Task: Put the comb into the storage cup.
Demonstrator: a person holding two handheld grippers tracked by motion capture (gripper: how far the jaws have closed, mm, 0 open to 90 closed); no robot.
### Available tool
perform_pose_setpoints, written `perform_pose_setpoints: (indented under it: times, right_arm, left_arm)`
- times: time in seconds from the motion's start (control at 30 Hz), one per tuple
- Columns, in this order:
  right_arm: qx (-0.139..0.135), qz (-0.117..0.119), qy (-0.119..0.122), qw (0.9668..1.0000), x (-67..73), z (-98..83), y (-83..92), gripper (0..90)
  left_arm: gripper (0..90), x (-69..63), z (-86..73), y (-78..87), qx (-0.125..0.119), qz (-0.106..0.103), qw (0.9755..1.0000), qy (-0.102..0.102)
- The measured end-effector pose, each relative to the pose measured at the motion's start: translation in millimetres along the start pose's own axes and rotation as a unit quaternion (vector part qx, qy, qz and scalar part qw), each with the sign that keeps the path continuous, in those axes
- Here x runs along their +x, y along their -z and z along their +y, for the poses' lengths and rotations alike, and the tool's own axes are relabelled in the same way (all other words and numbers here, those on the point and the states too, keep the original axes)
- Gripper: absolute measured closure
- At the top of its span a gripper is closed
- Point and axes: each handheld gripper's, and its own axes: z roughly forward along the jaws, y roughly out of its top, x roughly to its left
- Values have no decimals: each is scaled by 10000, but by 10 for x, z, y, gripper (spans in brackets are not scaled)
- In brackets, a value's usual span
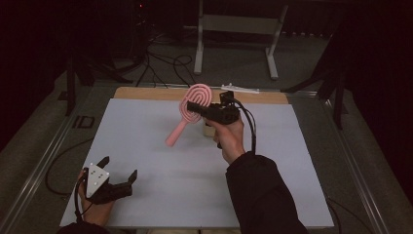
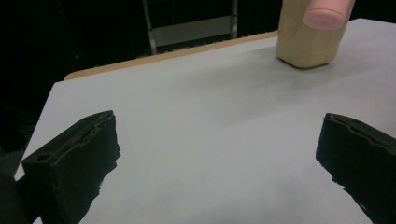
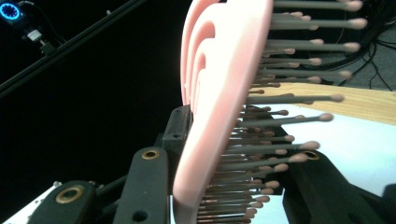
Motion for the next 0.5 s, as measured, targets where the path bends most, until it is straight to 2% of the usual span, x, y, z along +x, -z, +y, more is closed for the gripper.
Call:
perform_pose_setpoints:
  times: [0.1, 0.3, 0.33, 0.5]
  right_arm:
    - [-8, -59, 1, 10000, -12, 40, -5, 635]
    - [-79, -170, -59, 9998, -51, 98, -2, 635]
    - [-99, -218, -77, 9997, -70, 122, 0, 635]
    - [-114, -297, -64, 9995, -106, 170, 9, 635]
  left_arm:
    - [0, 5, 9, 24, -111, 82, 9999, 20]
    - [0, 18, 6, 29, -123, 128, 9998, 53]
    - [0, 14, 8, 36, -169, 207, 9996, 50]
    - [0, 22, 9, 43, -183, 213, 9996, 74]
